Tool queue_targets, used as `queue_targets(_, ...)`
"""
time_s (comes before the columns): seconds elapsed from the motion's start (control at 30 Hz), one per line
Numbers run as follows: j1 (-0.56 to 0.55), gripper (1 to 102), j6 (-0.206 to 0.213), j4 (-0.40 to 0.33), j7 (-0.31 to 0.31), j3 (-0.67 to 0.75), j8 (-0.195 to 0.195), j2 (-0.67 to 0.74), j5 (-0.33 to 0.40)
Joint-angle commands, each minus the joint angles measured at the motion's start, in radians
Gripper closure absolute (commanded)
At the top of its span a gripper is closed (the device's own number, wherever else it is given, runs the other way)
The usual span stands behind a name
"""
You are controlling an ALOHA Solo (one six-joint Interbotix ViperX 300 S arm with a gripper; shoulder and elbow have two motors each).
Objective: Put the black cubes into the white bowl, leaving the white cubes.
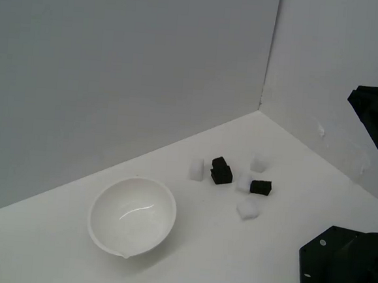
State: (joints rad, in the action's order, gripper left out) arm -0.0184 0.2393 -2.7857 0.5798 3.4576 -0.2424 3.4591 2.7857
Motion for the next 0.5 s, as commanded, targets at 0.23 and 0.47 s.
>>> queue_targets(0.23, -0.015, 99, 0.006, 0.072, 0.006, -0.196, -0.003, -0.198, -0.080)
queue_targets(0.47, -0.015, 99, 0.008, 0.218, 0.106, -0.456, 0.000, -0.459, -0.221)
